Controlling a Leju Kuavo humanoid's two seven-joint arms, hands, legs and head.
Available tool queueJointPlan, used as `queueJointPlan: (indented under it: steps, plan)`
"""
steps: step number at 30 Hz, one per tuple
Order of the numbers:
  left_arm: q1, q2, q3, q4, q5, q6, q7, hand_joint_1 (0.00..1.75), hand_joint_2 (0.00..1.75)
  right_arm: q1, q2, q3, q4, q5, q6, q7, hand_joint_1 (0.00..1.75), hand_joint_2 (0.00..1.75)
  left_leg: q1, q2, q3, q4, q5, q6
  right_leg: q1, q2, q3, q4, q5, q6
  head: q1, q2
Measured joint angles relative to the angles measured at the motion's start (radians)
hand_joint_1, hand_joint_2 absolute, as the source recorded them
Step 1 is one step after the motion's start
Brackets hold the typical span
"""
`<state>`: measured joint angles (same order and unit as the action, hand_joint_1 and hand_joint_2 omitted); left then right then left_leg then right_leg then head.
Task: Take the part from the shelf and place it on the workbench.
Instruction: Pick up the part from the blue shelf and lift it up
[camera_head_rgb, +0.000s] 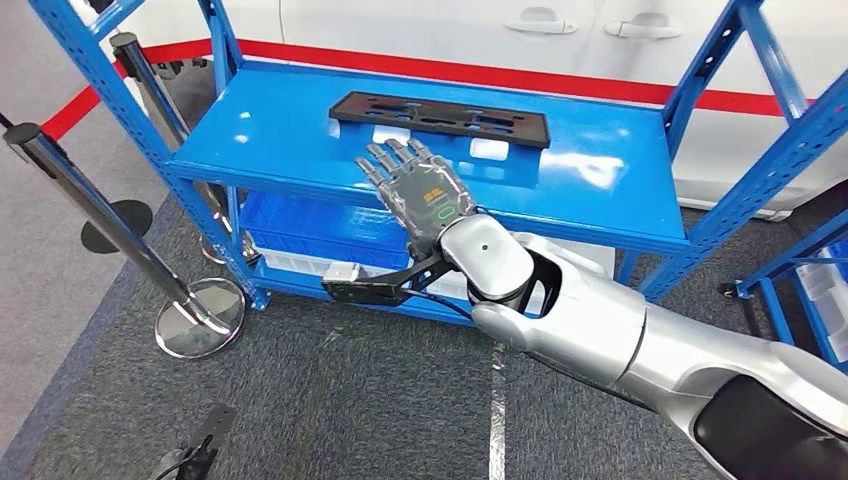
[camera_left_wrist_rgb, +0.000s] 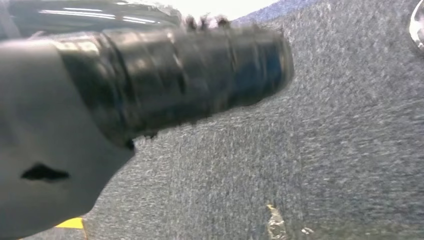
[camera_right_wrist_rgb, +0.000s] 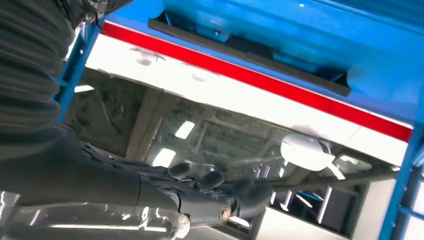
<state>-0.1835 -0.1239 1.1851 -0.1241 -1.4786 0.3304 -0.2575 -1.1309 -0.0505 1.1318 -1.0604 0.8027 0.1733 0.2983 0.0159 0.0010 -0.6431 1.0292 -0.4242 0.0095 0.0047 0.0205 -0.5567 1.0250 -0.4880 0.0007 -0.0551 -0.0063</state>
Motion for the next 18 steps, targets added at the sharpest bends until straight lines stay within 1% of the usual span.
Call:
queueJointPlan:
  steps: [1,2,3,4,5,6,7,8,9,10,11,12,13,14,16,17,18]
  plan:
    - [0.0,0.0,0.0,0.0,-0.001,0.0,0.0,0.0,0.0,-0.001,-0.001,-0.001,-0.001,0.002,0.001,0.0,0.0,1.75,0.002,0.0,0.007,-0.005,-0.003,0.005,0.0,-0.002,-0.001,0.009,-0.004,0.004,0.002,0.0]
    - [0.0,0.0,0.0,0.0,-0.002,0.0,0.0,0.0,0.0,-0.002,-0.001,-0.003,-0.002,0.005,0.001,0.0,0.0,1.75,0.005,0.0,0.016,-0.008,-0.007,0.01,-0.001,-0.004,-0.012,0.034,-0.014,0.009,0.004,0.0]
    - [0.0,0.0,0.001,0.0,-0.003,0.0,0.0,0.0,0.0,-0.002,-0.002,-0.004,-0.002,0.008,0.002,0.0,0.0,1.75,0.006,0.0,0.025,-0.01,-0.012,0.015,-0.003,-0.007,-0.035,0.076,-0.029,0.014,0.005,0.0]
    - [0.0,0.0,0.001,0.0,-0.004,0.0,0.001,0.0,0.0,-0.001,-0.003,-0.005,-0.002,0.009,0.004,0.0,0.0,1.75,0.006,0.0,0.032,-0.011,-0.018,0.019,-0.006,-0.009,-0.069,0.136,-0.047,0.019,0.006,0.0]
    - [0.0,0.0,0.003,0.0,-0.005,0.0,0.003,0.0,0.0,0.003,-0.004,-0.006,-0.002,0.011,0.005,0.0,0.0,1.75,0.006,0.0,0.04,-0.011,-0.025,0.021,-0.007,-0.01,-0.113,0.202,-0.066,0.022,0.007,0.0]
    - [0.001,0.0,0.005,0.0,-0.006,0.0,0.005,0.0,0.0,0.007,-0.006,-0.006,-0.002,0.011,0.006,0.0,0.0,1.75,0.006,0.0,0.047,-0.011,-0.032,0.023,-0.009,-0.01,-0.152,0.25,-0.075,0.025,0.007,0.0]
    - [0.002,0.0,0.008,0.0,-0.008,0.0,0.009,0.0,0.0,0.011,-0.007,-0.006,-0.002,0.012,0.006,0.0,0.0,1.75,0.006,-0.001,0.057,-0.011,-0.04,0.023,-0.01,-0.01,-0.179,0.272,-0.068,0.026,0.007,0.0]
    - [0.005,0.0,0.012,0.0,-0.01,-0.001,0.013,0.0,0.0,0.013,-0.008,-0.006,-0.002,0.013,0.006,0.0,0.0,1.75,0.006,-0.002,0.068,-0.011,-0.049,0.022,-0.011,-0.011,-0.188,0.257,-0.041,0.024,0.007,0.0]
    - [0.008,0.0,0.014,0.001,-0.012,-0.001,0.017,0.0,0.0,0.014,-0.011,-0.007,-0.002,0.013,0.006,0.0,0.0,1.75,0.006,-0.003,0.082,-0.011,-0.059,0.021,-0.011,-0.011,-0.179,0.206,0.004,0.021,0.007,0.0]
    - [0.013,0.0,0.016,0.001,-0.015,-0.003,0.023,0.0,0.0,0.015,-0.014,-0.008,-0.002,0.014,0.006,0.0,0.0,1.75,0.006,-0.004,0.096,-0.012,-0.07,0.018,-0.01,-0.011,-0.162,0.14,0.055,0.016,0.008,0.0]
    - [0.017,0.0,0.017,0.001,-0.018,-0.004,0.03,0.0,0.0,0.015,-0.018,-0.009,-0.002,0.015,0.008,0.001,0.0,1.75,0.006,-0.005,0.107,-0.013,-0.079,0.013,-0.006,-0.012,-0.147,0.083,0.088,0.01,0.007,0.0]
    - [0.021,0.0,0.017,0.001,-0.021,-0.006,0.038,0.0,0.0,0.016,-0.021,-0.01,-0.002,0.016,0.01,0.001,0.0,1.75,0.006,-0.004,0.114,-0.014,-0.087,0.007,-0.002,-0.013,-0.133,0.037,0.108,0.003,0.007,0.0]
    - [0.025,0.001,0.018,0.001,-0.023,-0.008,0.048,0.0,0.0,0.017,-0.023,-0.011,-0.003,0.017,0.012,0.002,0.0,1.75,0.006,-0.003,0.119,-0.017,-0.093,0.0,0.002,-0.014,-0.127,0.015,0.11,-0.003,0.006,0.0]
    - [0.028,0.002,0.018,0.001,-0.024,-0.012,0.059,0.0,0.0,0.017,-0.025,-0.011,-0.004,0.017,0.016,0.005,0.0,1.75,0.005,-0.002,0.124,-0.019,-0.095,-0.007,0.006,-0.015,-0.122,0.008,0.101,-0.009,0.005,0.0]
    - [0.033,0.003,0.018,0.002,-0.024,-0.022,0.083,0.0,0.0,0.017,-0.03,-0.015,-0.009,0.017,0.02,0.011,0.0,1.75,0.005,-0.001,0.134,-0.015,-0.102,-0.018,0.004,-0.014,-0.103,-0.007,0.097,-0.023,0.005,0.0]
    - [0.034,0.004,0.018,0.002,-0.024,-0.027,0.092,0.0,0.0,0.016,-0.033,-0.017,-0.01,0.018,0.021,0.014,0.0,1.75,0.005,-0.001,0.129,0.004,-0.108,-0.021,0.002,-0.014,-0.091,-0.012,0.091,-0.029,0.004,0.0]
    - [0.034,0.006,0.019,0.002,-0.023,-0.03,0.1,0.0,0.0,0.015,-0.035,-0.018,-0.012,0.018,0.021,0.016,0.0,1.75,0.006,-0.001,0.11,0.041,-0.12,-0.024,0.0,-0.014,-0.079,-0.017,0.087,-0.035,0.001,0.0]
